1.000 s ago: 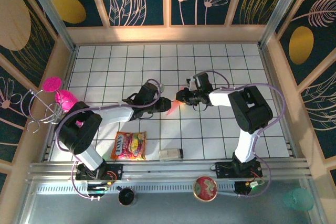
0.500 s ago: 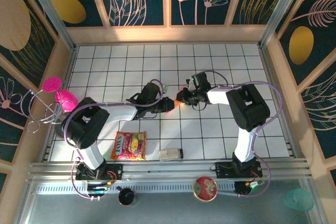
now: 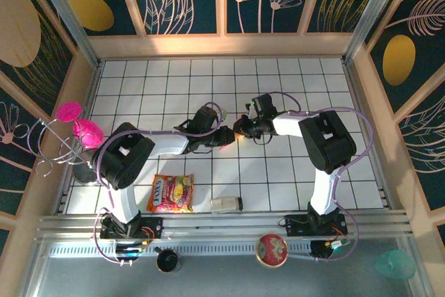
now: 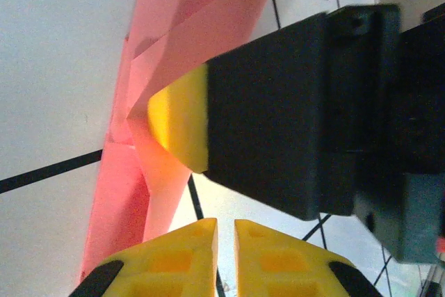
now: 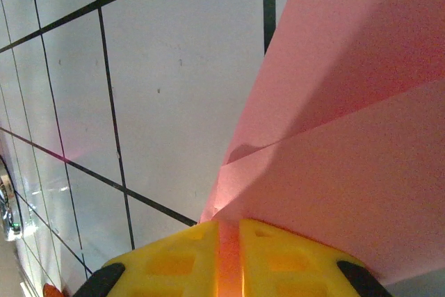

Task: Fold a paper plane with a square sheet of paper (pick it up from the middle)
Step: Fold the wing for the fifth time at the center of the table.

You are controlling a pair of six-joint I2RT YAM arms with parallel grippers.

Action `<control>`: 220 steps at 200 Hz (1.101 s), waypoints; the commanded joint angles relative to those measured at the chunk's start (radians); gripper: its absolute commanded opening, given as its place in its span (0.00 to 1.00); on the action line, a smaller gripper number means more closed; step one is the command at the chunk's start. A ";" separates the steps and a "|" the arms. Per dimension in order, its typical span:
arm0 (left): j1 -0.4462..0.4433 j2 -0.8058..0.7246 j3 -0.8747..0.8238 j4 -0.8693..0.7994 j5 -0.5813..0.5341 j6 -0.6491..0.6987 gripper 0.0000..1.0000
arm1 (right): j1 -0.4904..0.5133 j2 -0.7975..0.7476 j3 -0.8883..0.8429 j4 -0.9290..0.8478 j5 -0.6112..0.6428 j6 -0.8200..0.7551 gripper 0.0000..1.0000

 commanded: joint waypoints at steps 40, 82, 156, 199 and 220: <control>-0.005 0.037 0.030 -0.053 -0.037 0.000 0.12 | 0.010 0.017 0.026 -0.048 0.022 -0.014 0.16; -0.003 0.053 0.029 -0.071 -0.066 0.002 0.11 | 0.012 0.016 0.025 -0.051 0.024 -0.014 0.16; -0.004 0.061 0.020 -0.081 -0.094 -0.006 0.11 | 0.011 -0.012 0.047 -0.065 0.024 -0.034 0.19; -0.003 0.053 0.010 -0.076 -0.097 -0.012 0.10 | 0.003 -0.114 0.052 -0.128 0.157 -0.079 0.33; -0.003 0.053 0.010 -0.070 -0.096 -0.017 0.10 | -0.003 -0.160 0.023 -0.163 0.293 -0.097 0.41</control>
